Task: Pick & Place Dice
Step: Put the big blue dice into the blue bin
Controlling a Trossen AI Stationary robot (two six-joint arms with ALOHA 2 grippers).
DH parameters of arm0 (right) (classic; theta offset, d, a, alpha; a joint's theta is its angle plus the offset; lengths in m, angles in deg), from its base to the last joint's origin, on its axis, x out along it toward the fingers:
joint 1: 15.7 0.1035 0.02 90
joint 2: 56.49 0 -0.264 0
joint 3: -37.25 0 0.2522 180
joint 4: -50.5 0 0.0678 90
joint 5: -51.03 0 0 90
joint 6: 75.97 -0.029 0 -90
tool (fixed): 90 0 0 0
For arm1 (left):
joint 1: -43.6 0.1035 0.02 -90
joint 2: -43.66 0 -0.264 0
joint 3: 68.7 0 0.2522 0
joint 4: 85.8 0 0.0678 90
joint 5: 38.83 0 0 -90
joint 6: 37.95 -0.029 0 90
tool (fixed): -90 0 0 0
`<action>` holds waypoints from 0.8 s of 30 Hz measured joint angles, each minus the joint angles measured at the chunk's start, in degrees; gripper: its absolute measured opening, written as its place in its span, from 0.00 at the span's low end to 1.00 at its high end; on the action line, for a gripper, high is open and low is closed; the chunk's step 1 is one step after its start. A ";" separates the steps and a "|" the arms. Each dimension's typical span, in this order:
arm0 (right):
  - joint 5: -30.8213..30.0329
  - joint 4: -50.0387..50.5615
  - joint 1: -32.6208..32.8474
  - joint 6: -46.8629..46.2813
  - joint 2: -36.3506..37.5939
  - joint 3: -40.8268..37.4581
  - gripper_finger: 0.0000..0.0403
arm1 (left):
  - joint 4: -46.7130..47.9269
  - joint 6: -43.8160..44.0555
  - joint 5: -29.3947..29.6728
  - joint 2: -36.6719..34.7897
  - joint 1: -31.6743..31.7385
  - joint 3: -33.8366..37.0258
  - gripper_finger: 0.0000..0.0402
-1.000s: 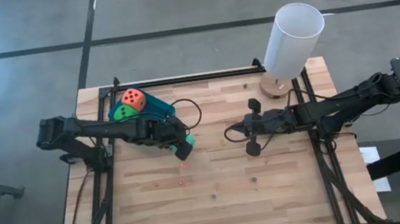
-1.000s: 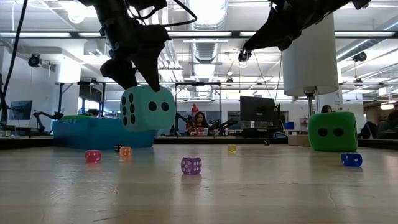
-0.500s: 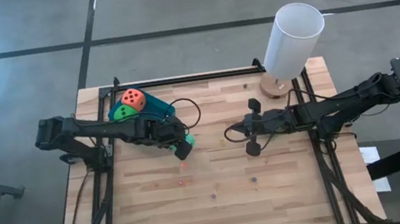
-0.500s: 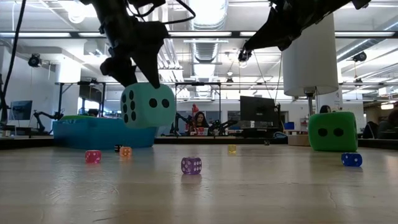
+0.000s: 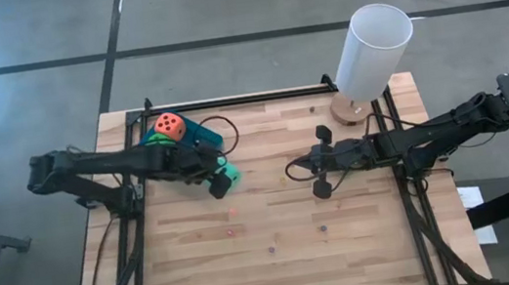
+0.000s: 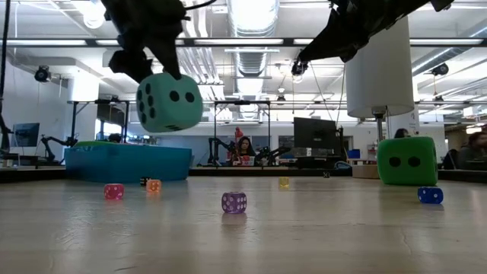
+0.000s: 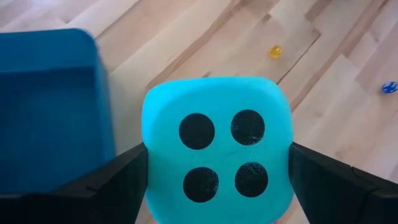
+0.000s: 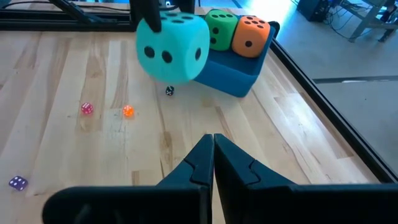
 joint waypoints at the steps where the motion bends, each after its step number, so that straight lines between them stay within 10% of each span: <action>1: 0.00 0.00 0.01 -0.07 0.00 0.00 0.02 | 1.06 0.01 0.00 -0.62 0.31 0.00 0.86; 24: 0.00 0.00 0.00 -0.10 0.00 0.00 0.02 | 15.84 -2.01 0.08 -4.00 10.26 0.00 0.85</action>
